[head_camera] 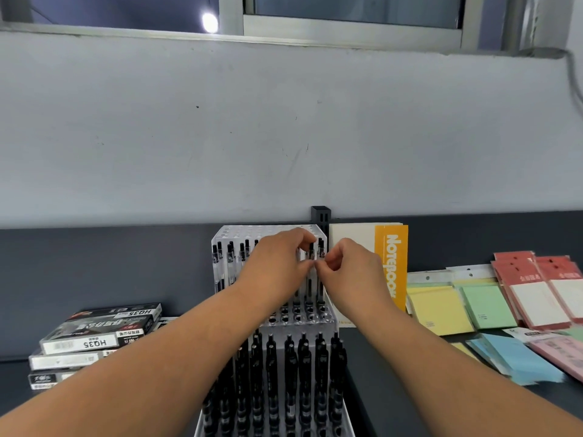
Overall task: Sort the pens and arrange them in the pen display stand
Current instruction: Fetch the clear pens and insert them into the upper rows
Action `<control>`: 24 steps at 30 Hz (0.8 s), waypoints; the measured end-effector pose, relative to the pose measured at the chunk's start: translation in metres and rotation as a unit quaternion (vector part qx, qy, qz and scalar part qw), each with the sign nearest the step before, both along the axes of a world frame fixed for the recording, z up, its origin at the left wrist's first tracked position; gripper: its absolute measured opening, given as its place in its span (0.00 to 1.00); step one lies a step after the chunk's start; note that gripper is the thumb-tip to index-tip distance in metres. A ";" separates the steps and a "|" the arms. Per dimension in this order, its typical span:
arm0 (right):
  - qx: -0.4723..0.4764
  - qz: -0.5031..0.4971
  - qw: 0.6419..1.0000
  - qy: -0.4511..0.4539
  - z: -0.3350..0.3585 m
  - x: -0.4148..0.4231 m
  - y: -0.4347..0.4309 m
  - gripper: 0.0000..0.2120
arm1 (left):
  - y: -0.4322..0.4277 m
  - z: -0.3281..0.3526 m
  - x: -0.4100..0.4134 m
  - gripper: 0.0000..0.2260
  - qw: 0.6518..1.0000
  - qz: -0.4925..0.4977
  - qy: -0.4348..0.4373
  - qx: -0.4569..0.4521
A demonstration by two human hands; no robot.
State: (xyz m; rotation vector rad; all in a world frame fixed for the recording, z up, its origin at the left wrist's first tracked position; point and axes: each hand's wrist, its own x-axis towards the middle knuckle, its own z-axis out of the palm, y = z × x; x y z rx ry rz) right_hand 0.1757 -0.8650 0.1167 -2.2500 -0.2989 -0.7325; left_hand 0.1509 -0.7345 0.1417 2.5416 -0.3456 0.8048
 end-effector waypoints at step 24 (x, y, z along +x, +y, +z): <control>-0.072 -0.006 0.997 0.015 0.026 0.002 0.026 0.04 | 0.064 0.005 -0.011 0.10 0.998 0.054 -0.016 -0.012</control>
